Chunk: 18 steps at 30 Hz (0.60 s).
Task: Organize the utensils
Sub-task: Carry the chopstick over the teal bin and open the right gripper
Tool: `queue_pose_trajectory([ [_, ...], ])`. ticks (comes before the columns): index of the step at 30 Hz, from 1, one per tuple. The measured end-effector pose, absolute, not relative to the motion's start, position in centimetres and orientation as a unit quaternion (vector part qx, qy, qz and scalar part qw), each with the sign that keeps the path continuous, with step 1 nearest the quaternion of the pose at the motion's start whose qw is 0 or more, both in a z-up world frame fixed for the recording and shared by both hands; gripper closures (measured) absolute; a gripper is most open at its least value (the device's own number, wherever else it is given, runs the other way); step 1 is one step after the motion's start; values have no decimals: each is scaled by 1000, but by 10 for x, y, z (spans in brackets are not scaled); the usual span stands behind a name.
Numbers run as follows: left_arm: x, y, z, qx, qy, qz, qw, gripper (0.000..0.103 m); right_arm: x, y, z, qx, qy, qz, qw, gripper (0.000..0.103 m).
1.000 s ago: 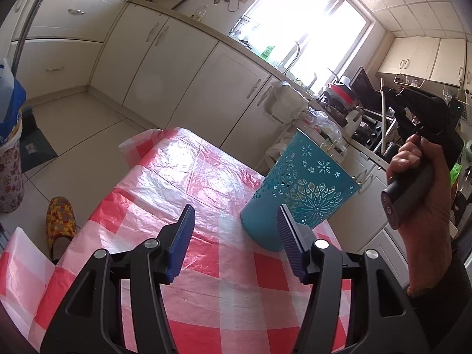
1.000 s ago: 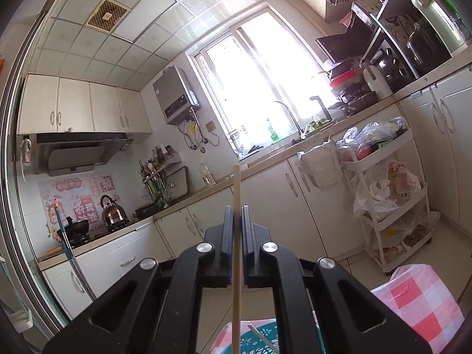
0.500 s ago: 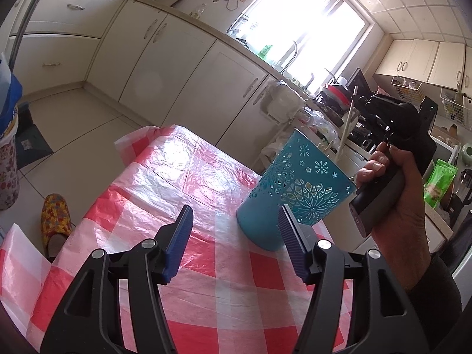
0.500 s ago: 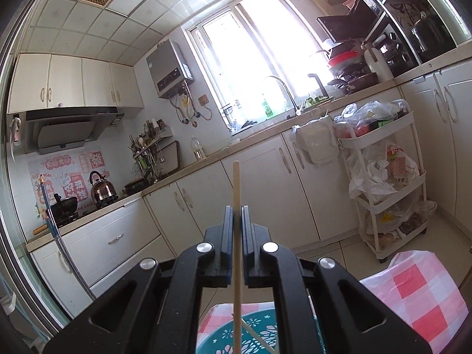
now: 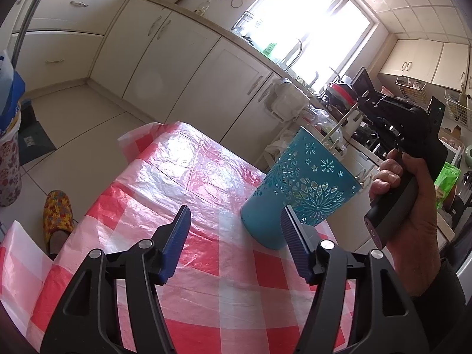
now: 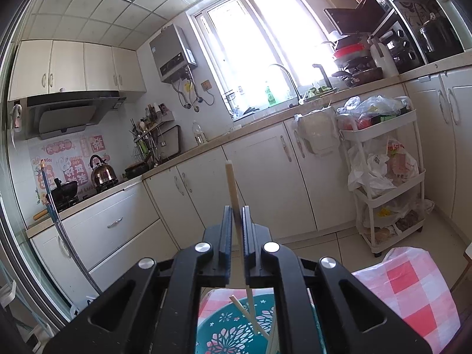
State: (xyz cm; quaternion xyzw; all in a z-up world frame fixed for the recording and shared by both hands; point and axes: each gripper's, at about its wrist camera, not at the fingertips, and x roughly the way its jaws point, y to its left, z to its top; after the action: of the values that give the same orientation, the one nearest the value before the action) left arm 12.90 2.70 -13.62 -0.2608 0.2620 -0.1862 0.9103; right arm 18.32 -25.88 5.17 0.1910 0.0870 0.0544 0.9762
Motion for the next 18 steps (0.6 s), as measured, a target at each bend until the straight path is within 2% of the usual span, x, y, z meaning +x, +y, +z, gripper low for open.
queue_pose_trajectory([
  [2,130,27,-137,-261,264,-185,910,42,184,-257,49,189,100,58,975,85],
  [8,132,28,-139,-265,269,-181,908,41,178,-259,42,192,121,58,972,84],
  [12,133,25,-139,-255,275,-176,910,36,155,-265,44,200,119,55,971,77],
  [17,131,9,-130,-201,298,-154,920,28,107,-263,36,179,144,33,973,60],
  [18,131,8,-129,-199,309,-146,918,27,96,-263,32,174,154,23,972,50],
])
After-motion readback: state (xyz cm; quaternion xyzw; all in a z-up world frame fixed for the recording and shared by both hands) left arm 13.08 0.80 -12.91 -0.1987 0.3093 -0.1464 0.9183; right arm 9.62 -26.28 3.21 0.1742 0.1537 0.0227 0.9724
